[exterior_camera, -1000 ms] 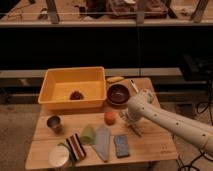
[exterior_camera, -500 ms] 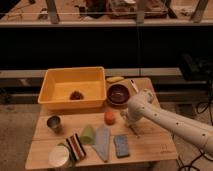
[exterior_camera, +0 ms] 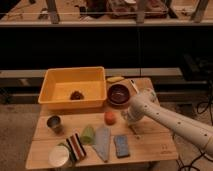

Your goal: Place fork in purple bowl

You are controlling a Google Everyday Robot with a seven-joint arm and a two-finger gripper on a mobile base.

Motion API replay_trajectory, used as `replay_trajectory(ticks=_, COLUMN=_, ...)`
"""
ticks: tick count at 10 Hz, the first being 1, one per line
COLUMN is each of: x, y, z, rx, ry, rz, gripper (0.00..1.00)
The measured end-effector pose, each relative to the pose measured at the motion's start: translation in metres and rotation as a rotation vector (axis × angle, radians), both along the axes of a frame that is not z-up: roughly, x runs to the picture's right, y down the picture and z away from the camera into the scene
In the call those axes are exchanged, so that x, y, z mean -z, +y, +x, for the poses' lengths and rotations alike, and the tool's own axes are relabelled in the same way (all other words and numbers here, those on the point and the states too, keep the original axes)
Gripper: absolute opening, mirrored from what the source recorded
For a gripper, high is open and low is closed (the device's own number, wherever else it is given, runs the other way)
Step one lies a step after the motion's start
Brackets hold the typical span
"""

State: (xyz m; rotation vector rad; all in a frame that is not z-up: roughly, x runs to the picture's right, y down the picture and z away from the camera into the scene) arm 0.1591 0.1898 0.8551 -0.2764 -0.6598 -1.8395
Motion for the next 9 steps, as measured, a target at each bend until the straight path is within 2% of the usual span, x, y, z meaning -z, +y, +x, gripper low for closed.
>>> replay_trajectory(ticks=3, x=0.011, y=-0.016, z=0.024, rx=-0.086, ry=0.007, rz=-0.005, gripper=0.00)
replay_trajectory(ticks=5, x=0.018, y=-0.033, z=0.034, rx=-0.111, ry=0.013, rz=0.001, gripper=0.00)
replay_trajectory(ticks=7, x=0.022, y=-0.057, z=0.040, rx=-0.123, ry=0.018, rz=0.019, gripper=0.00)
replay_trajectory(ticks=9, x=0.019, y=-0.086, z=0.045, rx=-0.131, ry=0.015, rz=0.040, gripper=0.00)
